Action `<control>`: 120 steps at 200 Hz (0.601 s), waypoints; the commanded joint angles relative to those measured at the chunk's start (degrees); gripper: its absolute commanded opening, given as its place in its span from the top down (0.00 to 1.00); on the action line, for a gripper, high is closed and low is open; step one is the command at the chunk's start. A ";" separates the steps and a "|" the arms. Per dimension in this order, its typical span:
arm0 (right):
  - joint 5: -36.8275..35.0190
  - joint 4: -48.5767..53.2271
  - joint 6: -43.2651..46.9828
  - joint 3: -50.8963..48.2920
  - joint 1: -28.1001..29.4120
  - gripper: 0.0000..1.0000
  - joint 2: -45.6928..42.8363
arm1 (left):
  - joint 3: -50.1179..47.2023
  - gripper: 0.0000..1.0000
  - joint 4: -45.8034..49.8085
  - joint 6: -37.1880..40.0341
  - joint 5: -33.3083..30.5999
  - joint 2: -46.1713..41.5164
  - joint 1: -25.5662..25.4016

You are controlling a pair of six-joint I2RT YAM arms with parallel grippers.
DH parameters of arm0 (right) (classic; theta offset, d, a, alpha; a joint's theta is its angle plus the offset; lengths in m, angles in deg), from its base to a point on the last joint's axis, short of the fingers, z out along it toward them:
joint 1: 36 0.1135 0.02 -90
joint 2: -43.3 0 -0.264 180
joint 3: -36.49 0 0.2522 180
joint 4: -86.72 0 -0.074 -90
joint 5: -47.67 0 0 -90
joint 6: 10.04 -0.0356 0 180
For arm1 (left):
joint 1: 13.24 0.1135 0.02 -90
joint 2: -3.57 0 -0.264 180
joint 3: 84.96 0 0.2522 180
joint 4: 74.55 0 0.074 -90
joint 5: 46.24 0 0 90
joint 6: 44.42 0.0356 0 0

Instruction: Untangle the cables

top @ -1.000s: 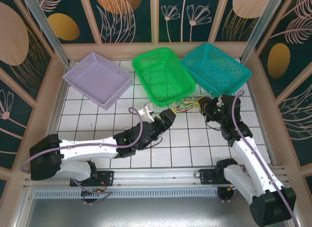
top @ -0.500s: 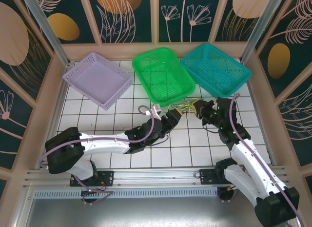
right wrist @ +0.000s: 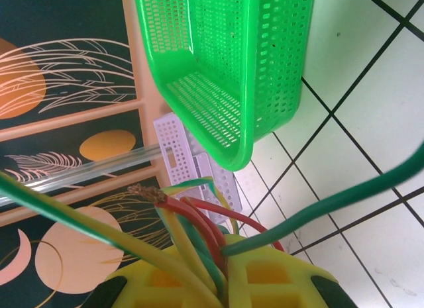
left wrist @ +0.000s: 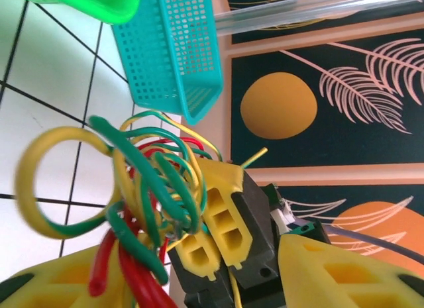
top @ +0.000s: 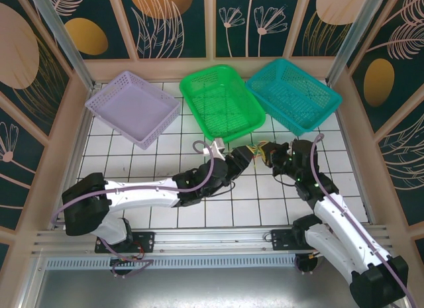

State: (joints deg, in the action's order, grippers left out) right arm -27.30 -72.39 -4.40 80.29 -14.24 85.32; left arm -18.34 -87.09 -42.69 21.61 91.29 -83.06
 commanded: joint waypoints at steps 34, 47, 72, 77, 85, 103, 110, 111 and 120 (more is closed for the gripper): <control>0.88 -1.95 -3.42 -0.60 1.39 1.00 -2.06 | 1.22 0.67 4.57 -2.43 -1.92 2.49 1.71; 1.13 -1.07 -3.45 -0.45 1.75 1.00 -2.47 | 1.05 0.68 3.46 -1.17 -1.86 2.64 2.55; 1.87 -0.48 -3.44 -0.51 2.74 1.00 -2.54 | 1.01 0.95 -0.90 2.83 -2.18 3.00 3.48; 2.16 -0.44 -3.30 -0.64 2.76 1.00 -2.51 | 1.00 1.00 -1.51 3.63 -2.28 2.90 3.47; 2.81 -0.34 -2.61 -0.74 2.81 1.00 -2.34 | 0.70 1.00 -2.45 5.92 -2.52 2.45 3.53; 2.82 3.70 2.42 1.49 2.68 0.90 -2.04 | -0.22 1.00 -2.66 15.04 -3.55 -0.07 3.64; 1.93 6.50 6.39 3.46 2.61 0.77 -1.95 | -1.11 1.00 -3.07 20.78 -3.73 -1.76 3.73; 1.71 7.20 6.75 3.85 2.60 0.76 -1.90 | -1.23 1.00 -2.97 21.57 -3.75 -2.07 3.73; -1.14 13.52 13.65 7.87 2.59 0.61 -1.55 | -2.36 1.00 -1.61 28.24 -3.89 -4.69 4.01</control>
State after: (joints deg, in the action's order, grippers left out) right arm -27.37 -69.72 -3.74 80.86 -12.56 84.23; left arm -18.58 -86.48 -32.63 20.71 92.56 -80.68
